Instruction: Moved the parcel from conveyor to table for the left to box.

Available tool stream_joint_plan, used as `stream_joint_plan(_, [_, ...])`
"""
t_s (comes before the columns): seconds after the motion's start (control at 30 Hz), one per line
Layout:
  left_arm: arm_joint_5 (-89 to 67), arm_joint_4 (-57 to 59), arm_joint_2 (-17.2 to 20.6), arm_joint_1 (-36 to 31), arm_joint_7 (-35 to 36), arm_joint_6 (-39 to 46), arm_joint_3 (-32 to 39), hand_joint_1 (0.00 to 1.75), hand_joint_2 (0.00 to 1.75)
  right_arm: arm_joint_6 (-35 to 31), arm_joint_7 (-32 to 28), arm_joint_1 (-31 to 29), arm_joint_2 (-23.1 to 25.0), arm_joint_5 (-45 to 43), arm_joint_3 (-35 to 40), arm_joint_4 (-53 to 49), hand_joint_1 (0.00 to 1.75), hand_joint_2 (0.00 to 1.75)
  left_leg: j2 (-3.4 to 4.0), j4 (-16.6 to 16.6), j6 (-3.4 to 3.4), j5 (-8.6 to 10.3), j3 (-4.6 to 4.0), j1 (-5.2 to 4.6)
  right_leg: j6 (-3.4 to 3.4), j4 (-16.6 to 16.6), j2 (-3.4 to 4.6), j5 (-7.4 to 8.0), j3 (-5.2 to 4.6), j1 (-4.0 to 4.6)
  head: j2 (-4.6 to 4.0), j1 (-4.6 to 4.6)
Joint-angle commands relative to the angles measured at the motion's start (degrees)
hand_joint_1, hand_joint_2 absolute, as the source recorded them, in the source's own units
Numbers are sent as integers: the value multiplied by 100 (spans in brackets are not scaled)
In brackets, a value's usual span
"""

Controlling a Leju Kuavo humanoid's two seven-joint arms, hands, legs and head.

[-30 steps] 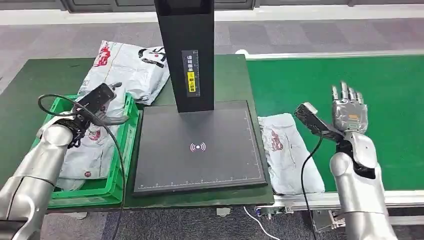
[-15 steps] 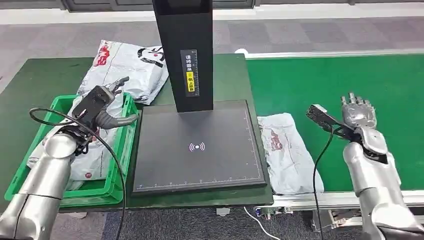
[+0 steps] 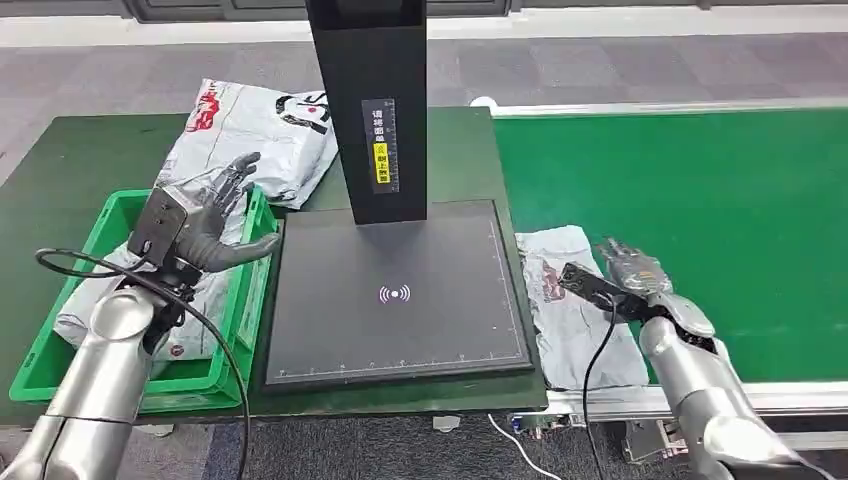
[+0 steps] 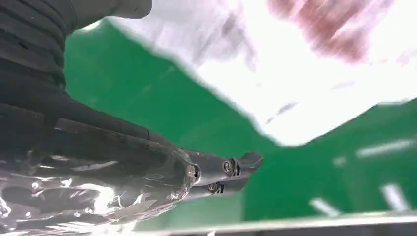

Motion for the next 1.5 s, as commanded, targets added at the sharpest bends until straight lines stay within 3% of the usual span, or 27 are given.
stream_joint_plan(0.03, [171,-40,-192,84,-41,-109,-114,0,175,83,-266,-369,404,-169,677,702,0,175,53,-72,3,23,65,0,-8,-75,40,37,53,4,0,0])
stream_joint_plan(0.07, [172,35,-207,33,-27,-104,-162,0,175,94,-241,-398,432,-162,750,718,0,175,16,-1,0,0,3,2,-1,-4,13,6,1,3,0,0])
stream_joint_plan(0.47, [179,277,-314,-156,72,-181,-324,0,175,297,-150,-488,414,-115,1058,984,0,175,16,-4,2,1,8,0,-3,-6,11,6,4,1,0,0])
stream_joint_plan(0.53, [205,681,-432,-470,136,-427,-519,0,175,1791,64,-512,194,195,1661,1390,0,175,11,-2,1,2,5,2,-3,-6,6,5,5,3,0,0])
stream_joint_plan(0.63, [200,1508,-801,-1039,225,-419,-742,0,175,2771,143,-357,-73,395,2129,1784,0,175,-38,-3,3,12,0,7,-1,-14,-44,2,18,8,0,0])
stream_joint_plan(0.67, [209,1687,-888,-1177,294,-405,-828,0,175,2979,160,-338,-96,415,2234,1845,0,0,-54,2,4,14,-1,6,0,-13,-58,-1,14,8,0,0])
stream_joint_plan(1.07, [387,1620,-685,-1115,633,-285,-962,0,175,3431,202,-505,-140,331,2526,1734,0,0,-32,-16,4,19,37,5,-2,-40,-38,12,50,10,0,0])
stream_joint_plan(1.1, [402,1597,-670,-1123,647,-260,-973,0,175,3311,150,-509,-123,299,2525,1692,175,0,-32,-3,3,12,32,5,-2,-24,-36,4,44,9,0,0])
stream_joint_plan(1.5, [602,1146,-338,-907,731,-192,-881,0,175,3193,82,-690,-63,136,2573,1661,175,0,-29,-2,7,9,44,4,-1,-28,-34,5,65,8,0,0])
